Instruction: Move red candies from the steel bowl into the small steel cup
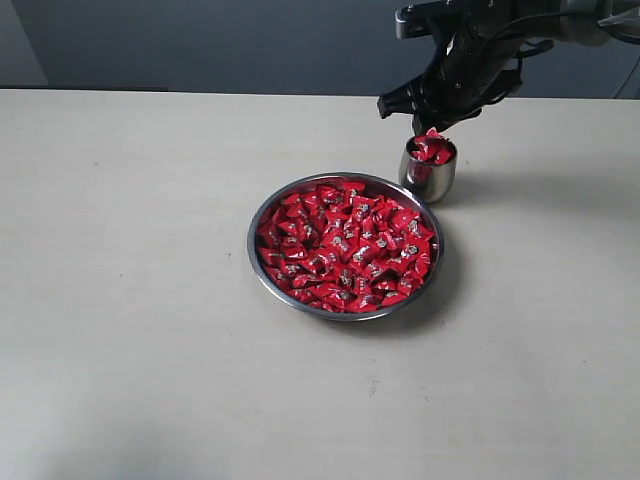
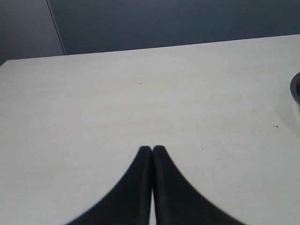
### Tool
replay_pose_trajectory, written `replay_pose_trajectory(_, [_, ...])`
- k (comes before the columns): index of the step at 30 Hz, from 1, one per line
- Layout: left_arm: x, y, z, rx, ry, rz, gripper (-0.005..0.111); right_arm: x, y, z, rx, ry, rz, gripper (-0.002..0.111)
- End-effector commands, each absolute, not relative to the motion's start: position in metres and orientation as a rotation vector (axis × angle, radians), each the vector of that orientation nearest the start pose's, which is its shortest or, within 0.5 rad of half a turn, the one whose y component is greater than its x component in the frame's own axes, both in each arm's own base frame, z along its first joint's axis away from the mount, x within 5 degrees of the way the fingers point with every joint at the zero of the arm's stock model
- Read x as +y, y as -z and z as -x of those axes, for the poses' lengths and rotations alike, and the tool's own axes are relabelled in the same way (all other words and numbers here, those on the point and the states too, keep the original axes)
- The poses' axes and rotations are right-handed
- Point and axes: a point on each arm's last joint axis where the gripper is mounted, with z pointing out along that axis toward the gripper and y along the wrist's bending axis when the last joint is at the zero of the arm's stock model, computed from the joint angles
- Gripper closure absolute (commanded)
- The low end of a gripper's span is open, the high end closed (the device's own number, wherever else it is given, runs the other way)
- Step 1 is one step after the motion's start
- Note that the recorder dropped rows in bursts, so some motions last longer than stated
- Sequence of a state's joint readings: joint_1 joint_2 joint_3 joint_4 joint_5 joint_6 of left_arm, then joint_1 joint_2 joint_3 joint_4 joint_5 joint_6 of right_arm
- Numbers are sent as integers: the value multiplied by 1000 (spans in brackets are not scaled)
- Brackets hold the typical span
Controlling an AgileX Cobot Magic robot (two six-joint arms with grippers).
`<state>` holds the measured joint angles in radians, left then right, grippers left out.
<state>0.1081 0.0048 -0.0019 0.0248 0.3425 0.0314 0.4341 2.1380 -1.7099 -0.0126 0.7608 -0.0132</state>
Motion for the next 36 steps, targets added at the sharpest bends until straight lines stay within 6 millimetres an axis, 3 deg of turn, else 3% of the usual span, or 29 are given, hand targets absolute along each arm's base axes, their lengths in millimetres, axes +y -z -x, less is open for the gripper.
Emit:
replay_pose_trajectory(1, [7,-183,-53,1819,-123,54,106,194,-207,-425,2592,-110,609,78])
replay_pose_trajectory(8, [7,-183,-53,1819,-123,54,106,191,-233,-418,2556,-119,600,81])
replay_pose_trajectory(13, [7,-183,-53,1819,-123,54,106,187,-263,-411,2496,-148,556,109])
replay_pose_trajectory(16, [7,-183,-53,1819,-123,54,106,184,-276,-400,2434,-187,520,109])
replay_pose_trajectory(27, [7,-183,-53,1819,-123,54,106,146,-318,-315,2207,-271,438,109])
replay_pose_trajectory(36, [7,-183,-53,1819,-123,54,106,118,-359,-254,2241,-261,446,109])
